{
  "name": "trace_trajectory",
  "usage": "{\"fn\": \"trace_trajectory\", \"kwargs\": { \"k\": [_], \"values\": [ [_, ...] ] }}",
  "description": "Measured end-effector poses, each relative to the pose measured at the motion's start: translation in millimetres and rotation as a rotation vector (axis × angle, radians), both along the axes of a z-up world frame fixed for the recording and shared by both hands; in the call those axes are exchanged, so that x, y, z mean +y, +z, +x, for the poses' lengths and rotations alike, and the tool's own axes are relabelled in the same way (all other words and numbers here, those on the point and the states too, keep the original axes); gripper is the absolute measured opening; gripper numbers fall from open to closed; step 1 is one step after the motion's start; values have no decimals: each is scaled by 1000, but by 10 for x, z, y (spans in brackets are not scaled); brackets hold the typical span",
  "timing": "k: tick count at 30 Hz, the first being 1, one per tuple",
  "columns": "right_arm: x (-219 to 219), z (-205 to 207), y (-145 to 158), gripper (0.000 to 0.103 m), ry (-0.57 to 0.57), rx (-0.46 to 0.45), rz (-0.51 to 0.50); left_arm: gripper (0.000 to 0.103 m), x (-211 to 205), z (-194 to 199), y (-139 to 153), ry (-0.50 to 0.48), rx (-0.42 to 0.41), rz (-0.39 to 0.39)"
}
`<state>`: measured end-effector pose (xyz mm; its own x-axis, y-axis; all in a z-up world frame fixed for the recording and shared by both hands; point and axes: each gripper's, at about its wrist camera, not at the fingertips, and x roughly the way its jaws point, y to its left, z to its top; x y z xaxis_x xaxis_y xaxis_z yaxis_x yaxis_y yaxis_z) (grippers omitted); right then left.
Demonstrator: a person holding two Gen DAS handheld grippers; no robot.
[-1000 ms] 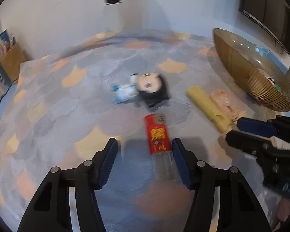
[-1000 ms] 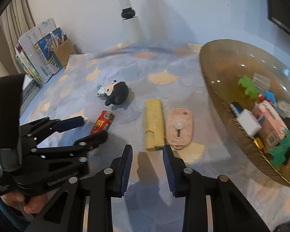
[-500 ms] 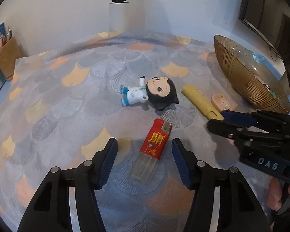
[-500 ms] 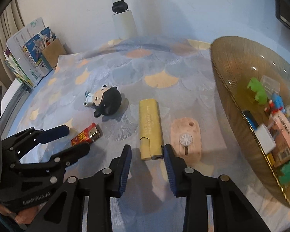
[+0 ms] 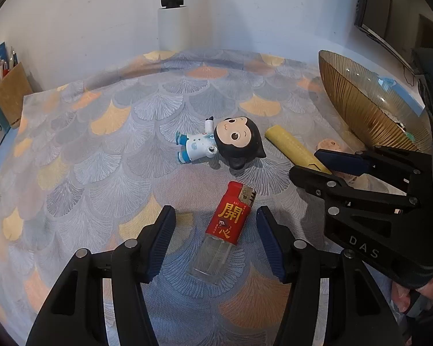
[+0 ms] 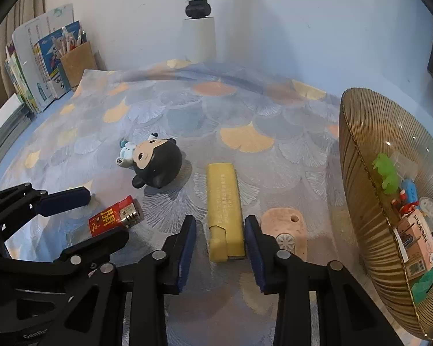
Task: Organize rigid objects
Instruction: 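Grasp the red lighter with the left tool while the right grasps the yellow stick, then carry the red lighter and yellow stick over the bowl and open both tools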
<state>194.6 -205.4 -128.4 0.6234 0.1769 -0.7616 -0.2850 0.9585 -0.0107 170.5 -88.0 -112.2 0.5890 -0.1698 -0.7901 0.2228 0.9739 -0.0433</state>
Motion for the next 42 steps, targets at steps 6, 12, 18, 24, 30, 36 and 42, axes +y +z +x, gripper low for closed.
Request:
{"fn": "trace_trajectory", "kwargs": {
  "k": [6,12,18,24,30,36,42],
  "values": [
    [29,-200,12,24,63,24,9,20,-10,-49,24,-14,-7,7],
    [-143,-850,-34,24,120,41,-3,20,143,-305,16,-10,12,-53],
    [-450,-1501,-77,24,119,35,-33,20,135,-641,24,-34,22,-55],
    [-709,-1633,-67,27,84,82,54,24,18,-801,45,-56,20,-34],
    [-465,-1411,-51,33,74,73,-3,34,-8,-732,30,-34,23,-20],
    [-130,-1526,-19,23,150,54,-115,20,-88,-743,12,-63,-6,-19],
    [-123,-1744,132,23,177,55,-27,20,-72,-784,241,-67,-54,-48]
  ]
}}
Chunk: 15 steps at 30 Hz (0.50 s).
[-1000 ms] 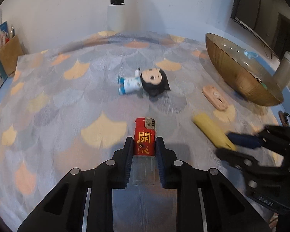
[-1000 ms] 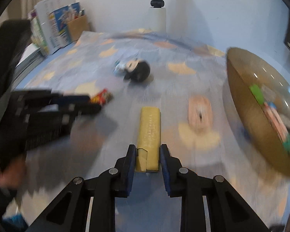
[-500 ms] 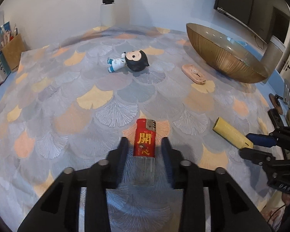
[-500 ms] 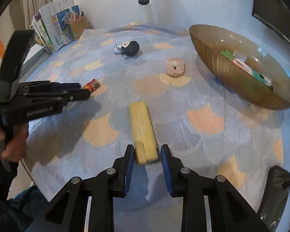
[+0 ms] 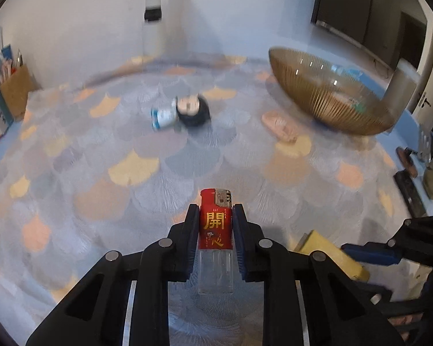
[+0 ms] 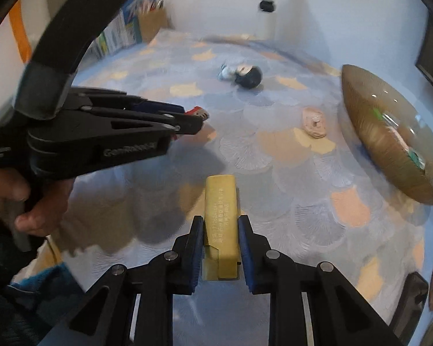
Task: Organize rigid objects
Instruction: 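Carry the red lighter and yellow stick over the bowl and open both tools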
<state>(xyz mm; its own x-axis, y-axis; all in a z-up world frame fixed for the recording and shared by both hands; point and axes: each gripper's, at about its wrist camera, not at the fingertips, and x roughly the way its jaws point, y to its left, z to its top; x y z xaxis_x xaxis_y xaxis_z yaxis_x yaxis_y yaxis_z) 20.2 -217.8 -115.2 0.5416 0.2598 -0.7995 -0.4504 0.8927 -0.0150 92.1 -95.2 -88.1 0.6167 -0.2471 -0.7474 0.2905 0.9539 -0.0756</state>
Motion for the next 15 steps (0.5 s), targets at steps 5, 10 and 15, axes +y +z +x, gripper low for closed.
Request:
{"fn": "trace_trajectory", "kwargs": {
  "k": [5,10,15],
  "values": [
    [-523,73,614,23,-135,-137,34,20,-58,129,568,-20,-113,-42],
    [-1180,220,1236,23,-315,-280,57,20,-291,358,1167,-36,-220,-142],
    [-1671,432,1514,23,-427,-335,102,20,-638,614,1201,-15,-206,-270]
  ]
}}
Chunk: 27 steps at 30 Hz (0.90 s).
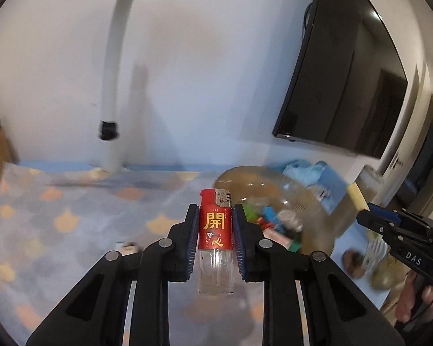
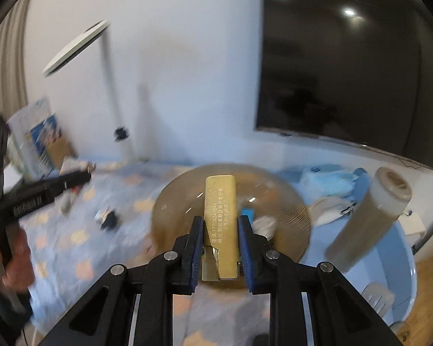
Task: Organize rigid objects
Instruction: 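Carry the red lighter and yellow stick over the bowl and open both tools, then grasp the white-clad doll with the left tool while the right grasps the pink eraser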
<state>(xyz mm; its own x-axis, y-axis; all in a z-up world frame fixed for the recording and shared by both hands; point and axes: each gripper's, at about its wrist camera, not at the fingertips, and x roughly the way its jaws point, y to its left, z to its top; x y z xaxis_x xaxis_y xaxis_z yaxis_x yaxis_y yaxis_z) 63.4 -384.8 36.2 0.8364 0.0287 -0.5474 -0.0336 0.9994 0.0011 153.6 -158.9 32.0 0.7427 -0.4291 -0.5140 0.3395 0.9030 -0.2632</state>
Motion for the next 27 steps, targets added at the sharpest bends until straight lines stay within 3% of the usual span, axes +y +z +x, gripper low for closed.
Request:
{"fn": "trace_trajectory", "kwargs": {
  "k": [8,16,17,19,20,27],
  "values": [
    [-266,462,-229,23,-11,76,41,20,-585,259,-399,-63,103,-20],
    [-394,649,-469,23,-14,115,70,21,-811,332,-505,-100,129,-3],
    [-438,659,-479,23,-20,112,92,23,-811,339,-508,-104,131,-4],
    [-510,655,-487,34,-37,117,133,50,-783,332,-510,-106,132,3],
    [-538,636,-481,36,-44,116,145,54,-756,313,-495,-102,124,5],
    [-534,367,-296,37,-42,73,182,55,-289,146,-232,-63,78,-25]
  ]
}}
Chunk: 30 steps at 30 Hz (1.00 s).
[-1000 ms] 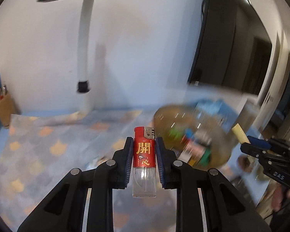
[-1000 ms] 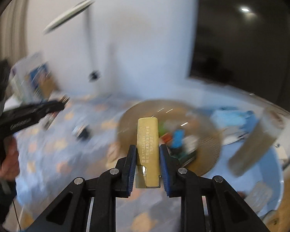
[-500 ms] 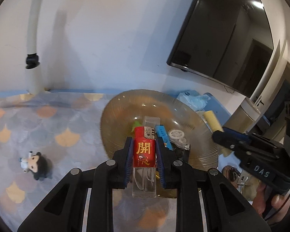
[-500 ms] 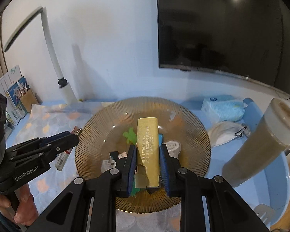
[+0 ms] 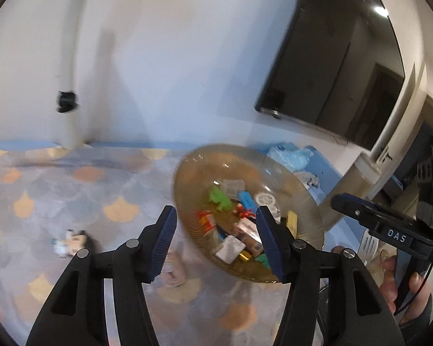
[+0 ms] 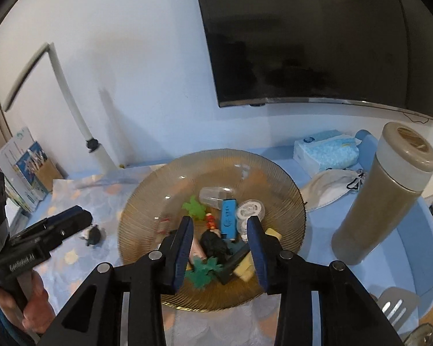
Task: Organize rigid objects
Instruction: 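Grasp the white-clad doll with the left tool while the right grasps the pink eraser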
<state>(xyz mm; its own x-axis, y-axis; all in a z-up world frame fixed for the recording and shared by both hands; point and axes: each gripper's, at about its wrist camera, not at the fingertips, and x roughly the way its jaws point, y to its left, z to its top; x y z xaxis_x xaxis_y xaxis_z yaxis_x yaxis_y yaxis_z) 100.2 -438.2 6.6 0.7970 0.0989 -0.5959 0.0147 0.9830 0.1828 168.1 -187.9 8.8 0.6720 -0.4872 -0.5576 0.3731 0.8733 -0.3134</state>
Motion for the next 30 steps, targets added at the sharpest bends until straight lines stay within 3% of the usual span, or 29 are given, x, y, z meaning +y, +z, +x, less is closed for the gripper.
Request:
{"fn": "trace_trajectory", "kwargs": {
  "k": [8,10,14,18,24,30],
  "values": [
    [470,-235,277,38,88,-59,-11,55,682,-298,306,98,-74,-19],
    [678,-300,310,47,126,-72,-21,55,859,-358,312,129,-81,-21],
    [1114,-374,226,49,206,-77,-57,55,1207,-429,151,199,-55,-8],
    [1515,-356,-93,49,267,-18,-62,55,1423,-455,-157,255,-17,60],
    [1937,-164,-832,49,315,96,-61,55,1560,-416,-782,291,62,187],
    [2030,-39,-1254,49,303,133,-74,55,1630,-403,-1113,290,116,212]
  ]
}}
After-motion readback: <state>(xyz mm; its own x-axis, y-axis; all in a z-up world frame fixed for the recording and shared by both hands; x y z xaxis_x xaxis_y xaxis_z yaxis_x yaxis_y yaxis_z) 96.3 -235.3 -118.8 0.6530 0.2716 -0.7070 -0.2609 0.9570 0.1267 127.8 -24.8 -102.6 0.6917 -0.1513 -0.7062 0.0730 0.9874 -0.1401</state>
